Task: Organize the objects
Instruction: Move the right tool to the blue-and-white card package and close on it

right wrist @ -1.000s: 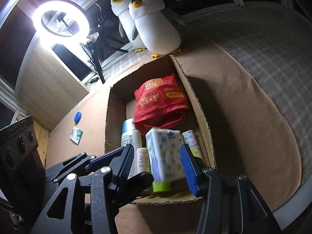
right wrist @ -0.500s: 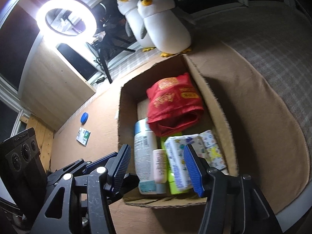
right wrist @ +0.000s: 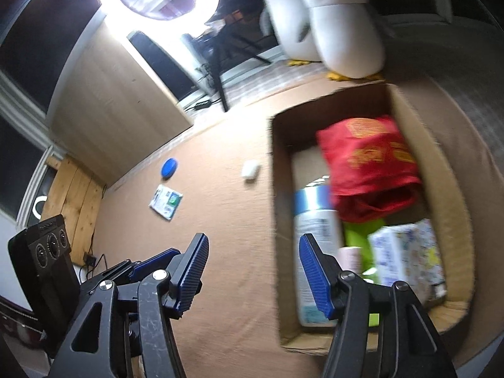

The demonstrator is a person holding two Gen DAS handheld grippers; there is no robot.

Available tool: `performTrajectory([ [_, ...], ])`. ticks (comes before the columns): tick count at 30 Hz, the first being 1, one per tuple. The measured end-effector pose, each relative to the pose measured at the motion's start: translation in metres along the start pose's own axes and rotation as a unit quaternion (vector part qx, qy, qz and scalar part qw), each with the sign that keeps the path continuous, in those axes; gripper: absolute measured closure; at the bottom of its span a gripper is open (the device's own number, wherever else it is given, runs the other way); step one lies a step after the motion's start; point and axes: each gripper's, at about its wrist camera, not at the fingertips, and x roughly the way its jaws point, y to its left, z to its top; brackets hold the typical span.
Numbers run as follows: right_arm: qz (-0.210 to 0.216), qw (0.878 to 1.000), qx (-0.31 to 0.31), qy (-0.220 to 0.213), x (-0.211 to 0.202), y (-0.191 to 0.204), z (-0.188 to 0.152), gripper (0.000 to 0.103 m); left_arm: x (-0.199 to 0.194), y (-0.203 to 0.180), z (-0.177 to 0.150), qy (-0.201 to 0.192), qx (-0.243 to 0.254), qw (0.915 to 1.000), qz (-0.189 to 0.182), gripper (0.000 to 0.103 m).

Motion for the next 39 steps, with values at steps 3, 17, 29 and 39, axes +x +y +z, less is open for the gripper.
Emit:
performTrajectory([
  [3,0.008,1.0,-0.015,0.009,0.01,0.018,0.002,0.046,-0.013,0.024,-0.005,-0.006,-0.018,0.9997,0.013,0.045],
  [17,0.03,0.995,-0.084,0.048,0.073,0.104,0.016,0.045,-0.054,0.131,-0.02,-0.02,-0.092,0.9931,0.07,0.043],
  [29,0.034,0.986,-0.137,0.093,0.15,0.156,0.044,0.045,-0.051,0.199,-0.018,-0.018,-0.151,0.9845,0.087,0.043],
  [39,0.035,0.974,-0.171,0.142,0.217,0.186,0.059,0.044,-0.021,0.228,0.003,-0.011,-0.175,0.9815,0.078,0.043],
])
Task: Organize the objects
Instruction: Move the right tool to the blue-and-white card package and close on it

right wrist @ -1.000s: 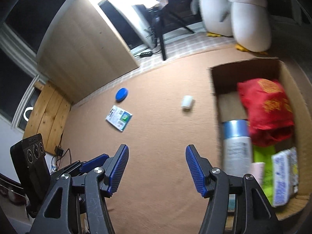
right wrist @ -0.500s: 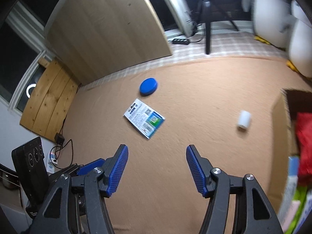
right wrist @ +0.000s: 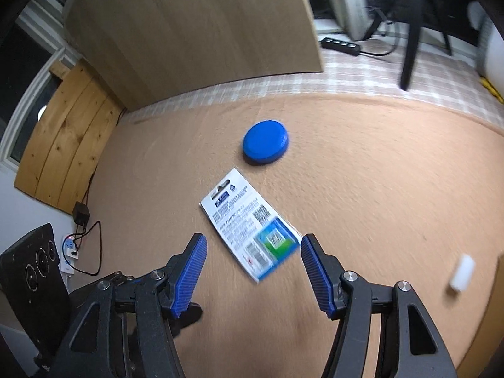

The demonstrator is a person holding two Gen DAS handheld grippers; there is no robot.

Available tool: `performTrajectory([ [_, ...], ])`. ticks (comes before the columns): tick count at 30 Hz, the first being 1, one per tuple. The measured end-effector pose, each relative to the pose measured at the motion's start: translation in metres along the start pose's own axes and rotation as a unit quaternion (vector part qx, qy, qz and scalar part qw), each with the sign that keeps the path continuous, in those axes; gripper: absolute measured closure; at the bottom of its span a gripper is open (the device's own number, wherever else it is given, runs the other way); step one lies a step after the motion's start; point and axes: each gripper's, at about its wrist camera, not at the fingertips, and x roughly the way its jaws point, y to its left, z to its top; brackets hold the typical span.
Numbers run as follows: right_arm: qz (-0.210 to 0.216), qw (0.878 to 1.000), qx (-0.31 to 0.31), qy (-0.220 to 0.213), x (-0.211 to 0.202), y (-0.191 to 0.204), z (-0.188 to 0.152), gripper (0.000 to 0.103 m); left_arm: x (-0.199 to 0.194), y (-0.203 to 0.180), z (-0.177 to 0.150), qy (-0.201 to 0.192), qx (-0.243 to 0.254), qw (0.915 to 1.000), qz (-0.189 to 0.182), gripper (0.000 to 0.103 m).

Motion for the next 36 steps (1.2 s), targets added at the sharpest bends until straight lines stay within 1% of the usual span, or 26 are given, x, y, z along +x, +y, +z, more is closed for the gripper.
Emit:
performTrajectory([
  [7,-0.003,1.0,-0.001,0.025,0.029,0.002,0.016,0.044,0.021,0.005,0.015,0.008,-0.014,0.9998,-0.014,0.043],
  [12,0.016,0.999,0.028,0.038,0.041,-0.008,0.02,0.044,0.032,0.005,0.02,0.015,-0.015,0.9995,-0.021,0.043],
  [16,0.024,0.998,0.029,0.042,0.042,-0.005,0.019,0.045,0.039,0.005,0.022,0.017,-0.018,0.9993,-0.028,0.043],
  [17,0.03,0.998,0.031,0.045,0.042,-0.005,0.018,0.05,0.04,0.005,0.022,0.015,-0.02,0.9993,-0.03,0.043],
  [18,0.034,0.998,0.034,0.048,0.043,-0.004,0.018,0.057,0.04,0.005,0.023,0.014,-0.021,0.9992,-0.031,0.043],
  [20,0.039,0.997,0.041,0.055,0.045,-0.003,0.016,0.064,0.041,0.006,0.023,0.013,-0.021,0.9991,-0.034,0.043],
  [23,0.049,0.995,0.054,0.062,0.047,-0.002,0.011,0.07,0.041,0.006,0.023,0.007,-0.016,0.9993,-0.033,0.045],
  [24,0.048,0.995,0.056,0.062,0.049,-0.001,0.011,0.073,0.041,0.006,0.023,0.006,-0.014,0.9994,-0.032,0.047],
  [25,0.047,0.995,0.057,0.062,0.049,0.0,0.009,0.073,0.04,0.006,0.022,0.005,-0.011,0.9994,-0.032,0.049],
  [26,0.045,0.995,0.058,0.06,0.049,-0.001,0.009,0.074,0.04,0.006,0.021,0.005,-0.009,0.9994,-0.032,0.054],
  [27,0.05,0.995,0.052,0.066,0.049,-0.001,0.009,0.074,0.039,0.006,0.019,0.006,-0.005,0.9996,-0.028,0.055],
  [30,0.045,0.996,0.044,0.066,0.049,0.001,0.006,0.074,0.037,0.004,0.016,0.005,0.007,0.9997,-0.021,0.058],
  [36,0.041,0.996,0.035,0.066,0.044,-0.001,-0.009,0.074,0.031,-0.001,-0.001,0.008,0.016,0.9996,-0.021,0.058],
])
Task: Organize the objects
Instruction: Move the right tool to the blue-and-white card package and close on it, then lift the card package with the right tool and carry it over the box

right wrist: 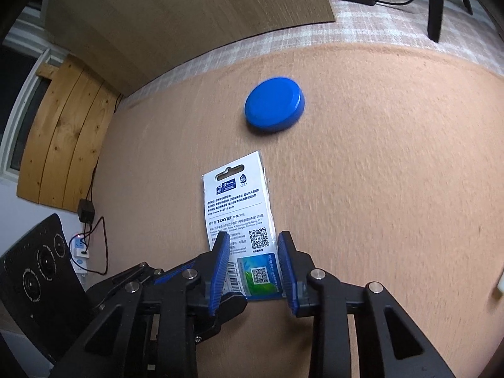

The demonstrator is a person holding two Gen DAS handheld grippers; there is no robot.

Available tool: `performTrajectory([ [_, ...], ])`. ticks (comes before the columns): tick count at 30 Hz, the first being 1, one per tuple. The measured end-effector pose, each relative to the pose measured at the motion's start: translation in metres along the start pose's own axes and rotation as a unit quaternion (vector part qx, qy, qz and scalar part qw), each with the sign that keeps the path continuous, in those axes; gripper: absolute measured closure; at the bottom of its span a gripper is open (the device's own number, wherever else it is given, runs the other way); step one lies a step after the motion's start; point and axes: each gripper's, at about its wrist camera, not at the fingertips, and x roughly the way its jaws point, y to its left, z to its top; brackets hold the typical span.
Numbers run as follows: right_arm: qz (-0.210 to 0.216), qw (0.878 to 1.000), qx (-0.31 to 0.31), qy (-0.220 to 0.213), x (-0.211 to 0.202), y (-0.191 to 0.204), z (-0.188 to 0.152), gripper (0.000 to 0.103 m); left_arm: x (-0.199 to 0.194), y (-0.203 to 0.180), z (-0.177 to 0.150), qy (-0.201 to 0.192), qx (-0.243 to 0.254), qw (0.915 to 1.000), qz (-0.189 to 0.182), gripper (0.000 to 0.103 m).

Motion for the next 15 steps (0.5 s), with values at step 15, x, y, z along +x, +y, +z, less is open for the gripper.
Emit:
performTrajectory([
  [15,-0.005,0.999,0.024,-0.024,-0.036,-0.026,-0.1,0.074,-0.017,-0.057,-0.091,0.029,0.072,0.9967,-0.02,0.058],
])
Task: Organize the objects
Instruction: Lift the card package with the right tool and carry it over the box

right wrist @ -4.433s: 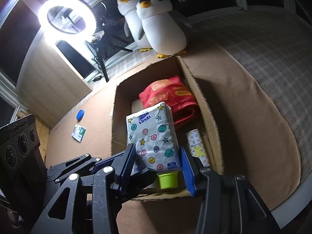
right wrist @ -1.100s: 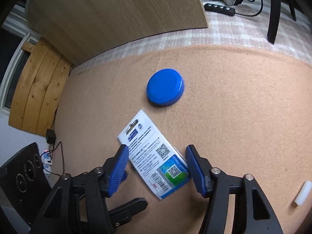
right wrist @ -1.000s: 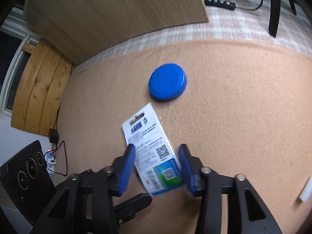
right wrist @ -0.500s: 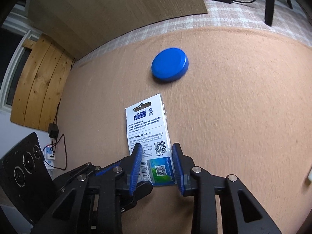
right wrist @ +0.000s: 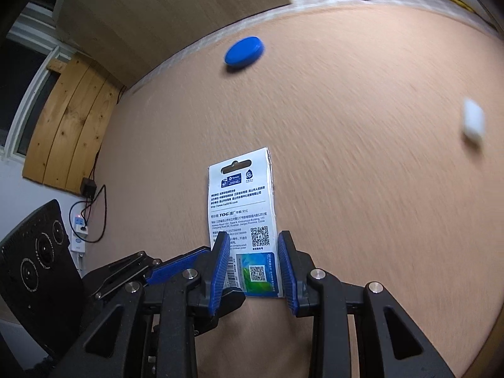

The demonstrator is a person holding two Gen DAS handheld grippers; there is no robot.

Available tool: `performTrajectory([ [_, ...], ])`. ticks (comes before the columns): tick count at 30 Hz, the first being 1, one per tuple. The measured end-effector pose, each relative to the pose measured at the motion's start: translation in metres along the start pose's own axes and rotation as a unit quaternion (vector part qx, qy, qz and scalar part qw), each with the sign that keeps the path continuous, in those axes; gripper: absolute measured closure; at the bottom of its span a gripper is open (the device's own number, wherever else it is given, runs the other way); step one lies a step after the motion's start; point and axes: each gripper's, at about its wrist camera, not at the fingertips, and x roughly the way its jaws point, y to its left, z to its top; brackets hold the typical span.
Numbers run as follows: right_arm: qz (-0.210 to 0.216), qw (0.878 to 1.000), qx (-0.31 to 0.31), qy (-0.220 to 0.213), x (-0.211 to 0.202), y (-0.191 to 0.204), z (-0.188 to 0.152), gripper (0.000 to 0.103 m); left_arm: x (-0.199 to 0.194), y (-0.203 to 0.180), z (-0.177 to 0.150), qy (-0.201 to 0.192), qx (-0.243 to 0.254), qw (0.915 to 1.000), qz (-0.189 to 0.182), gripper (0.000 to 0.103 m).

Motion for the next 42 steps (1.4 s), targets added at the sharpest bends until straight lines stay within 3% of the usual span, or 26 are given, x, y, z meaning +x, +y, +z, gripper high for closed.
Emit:
performTrajectory([
  [8,-0.028,0.999,0.022,-0.027,-0.026,-0.011,-0.047,0.074,-0.002,-0.042,-0.024,0.005,0.04,0.9991,-0.01,0.058],
  [16,-0.036,0.997,0.046,-0.044,-0.047,-0.032,-0.069,0.074,0.005,-0.075,-0.027,0.012,0.074,0.997,-0.019,0.058],
  [25,-0.029,0.995,0.058,-0.074,-0.077,-0.046,-0.072,0.074,0.003,-0.1,-0.015,-0.009,0.095,0.995,-0.026,0.058],
  [35,-0.03,0.995,0.076,-0.057,-0.069,-0.065,-0.075,0.074,0.028,-0.101,-0.015,0.026,0.092,0.9949,-0.033,0.058],
  [42,-0.045,0.995,0.066,-0.053,-0.065,-0.064,-0.071,0.074,0.035,-0.092,-0.011,0.03,0.078,0.9961,-0.028,0.057],
])
